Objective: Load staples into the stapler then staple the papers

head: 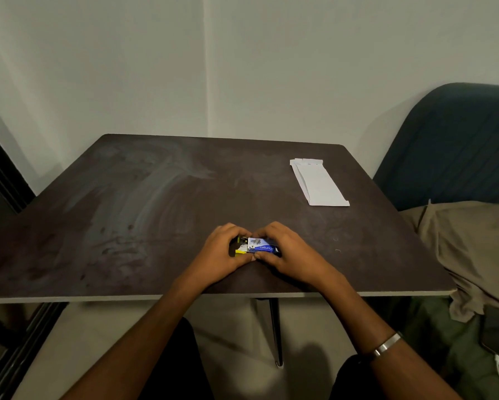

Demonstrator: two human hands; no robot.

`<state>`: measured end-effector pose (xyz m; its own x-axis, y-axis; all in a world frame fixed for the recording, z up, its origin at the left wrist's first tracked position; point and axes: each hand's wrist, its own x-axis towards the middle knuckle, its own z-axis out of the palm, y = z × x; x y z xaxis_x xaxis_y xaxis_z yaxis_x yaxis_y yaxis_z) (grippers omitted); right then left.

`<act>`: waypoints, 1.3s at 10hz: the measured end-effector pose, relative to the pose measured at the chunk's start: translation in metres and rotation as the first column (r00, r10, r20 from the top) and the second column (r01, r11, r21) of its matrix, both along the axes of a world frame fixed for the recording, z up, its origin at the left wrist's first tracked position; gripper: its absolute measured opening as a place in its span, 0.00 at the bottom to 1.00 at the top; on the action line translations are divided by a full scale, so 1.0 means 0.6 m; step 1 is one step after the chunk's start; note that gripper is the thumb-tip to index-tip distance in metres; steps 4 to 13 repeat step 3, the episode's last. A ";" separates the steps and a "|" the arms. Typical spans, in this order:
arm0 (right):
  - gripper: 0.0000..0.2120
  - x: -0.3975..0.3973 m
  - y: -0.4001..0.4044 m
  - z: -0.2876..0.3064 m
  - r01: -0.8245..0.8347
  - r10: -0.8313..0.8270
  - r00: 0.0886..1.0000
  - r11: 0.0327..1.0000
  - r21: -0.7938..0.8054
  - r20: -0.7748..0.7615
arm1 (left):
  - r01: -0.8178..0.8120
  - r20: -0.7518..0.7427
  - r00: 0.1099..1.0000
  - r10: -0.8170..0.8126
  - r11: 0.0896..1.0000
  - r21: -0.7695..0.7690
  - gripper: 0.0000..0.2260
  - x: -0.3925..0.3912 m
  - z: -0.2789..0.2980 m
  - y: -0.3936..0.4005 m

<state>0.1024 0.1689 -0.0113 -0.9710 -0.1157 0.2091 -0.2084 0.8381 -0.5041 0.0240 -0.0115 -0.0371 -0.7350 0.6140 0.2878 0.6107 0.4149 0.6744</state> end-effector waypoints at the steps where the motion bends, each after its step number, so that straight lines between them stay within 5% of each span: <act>1: 0.19 0.003 0.003 0.005 0.002 -0.002 0.999 1.000 -0.015 0.038 | 0.057 -0.007 0.998 -0.058 0.996 -0.072 0.23 -0.008 0.003 -0.006; 13: 0.19 -0.003 0.018 0.042 0.044 -0.043 0.999 0.998 -0.044 0.028 | 0.143 0.073 0.988 -0.133 0.979 -0.148 0.28 -0.042 0.052 -0.007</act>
